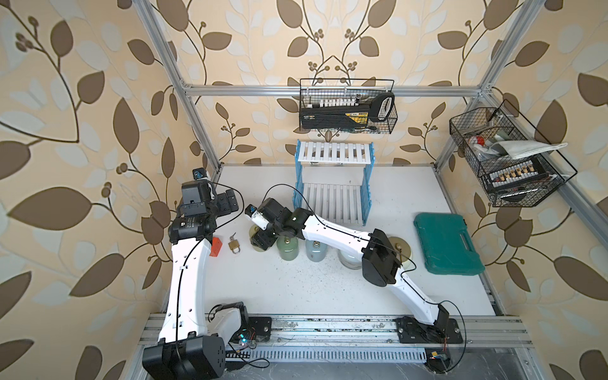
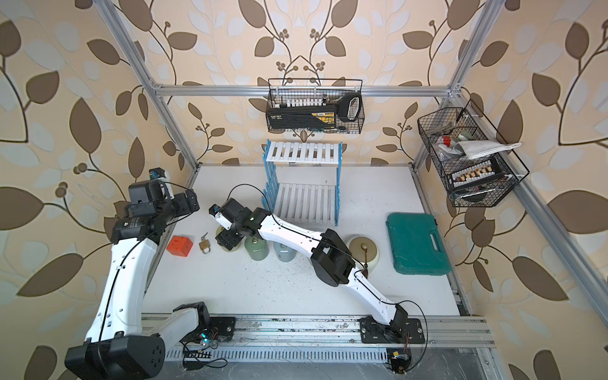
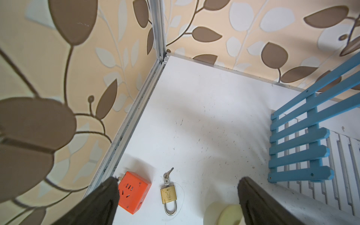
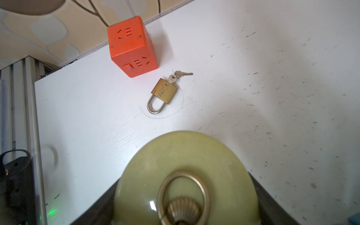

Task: Remove the tea canisters from the shelf
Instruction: Place the tea canister at the center of the board.

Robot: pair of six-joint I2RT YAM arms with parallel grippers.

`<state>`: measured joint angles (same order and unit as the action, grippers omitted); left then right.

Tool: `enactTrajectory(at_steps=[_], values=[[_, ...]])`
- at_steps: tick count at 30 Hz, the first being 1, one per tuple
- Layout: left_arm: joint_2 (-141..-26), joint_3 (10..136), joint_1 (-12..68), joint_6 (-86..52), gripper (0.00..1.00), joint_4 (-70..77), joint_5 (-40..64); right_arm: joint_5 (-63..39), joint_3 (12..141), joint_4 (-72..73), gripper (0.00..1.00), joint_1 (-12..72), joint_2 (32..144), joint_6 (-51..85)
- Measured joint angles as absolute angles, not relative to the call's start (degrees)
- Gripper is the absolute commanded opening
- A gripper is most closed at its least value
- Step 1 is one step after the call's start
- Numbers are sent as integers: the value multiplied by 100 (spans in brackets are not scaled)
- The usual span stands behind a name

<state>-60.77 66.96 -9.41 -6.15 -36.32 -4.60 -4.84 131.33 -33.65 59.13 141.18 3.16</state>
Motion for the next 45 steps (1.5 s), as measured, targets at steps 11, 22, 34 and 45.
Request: enactTrajectory(at_steps=[11,22,34,45], values=[[-6077,6702,-943,-635,99,-3636,-440,-340,13275,-3350,30,6108,14538,78],[-6077,6705,-982,-650,99,-3636,-436,-252,13275,-3369,52,6112,14549,-191],[-6077,6705,-1017,-652,99,-3636,-412,-167,13275,-3389,88,6112,14551,-270],[-6077,6705,-1017,-626,99,-3629,-386,-106,13203,-3096,99,6112,14440,-287]])
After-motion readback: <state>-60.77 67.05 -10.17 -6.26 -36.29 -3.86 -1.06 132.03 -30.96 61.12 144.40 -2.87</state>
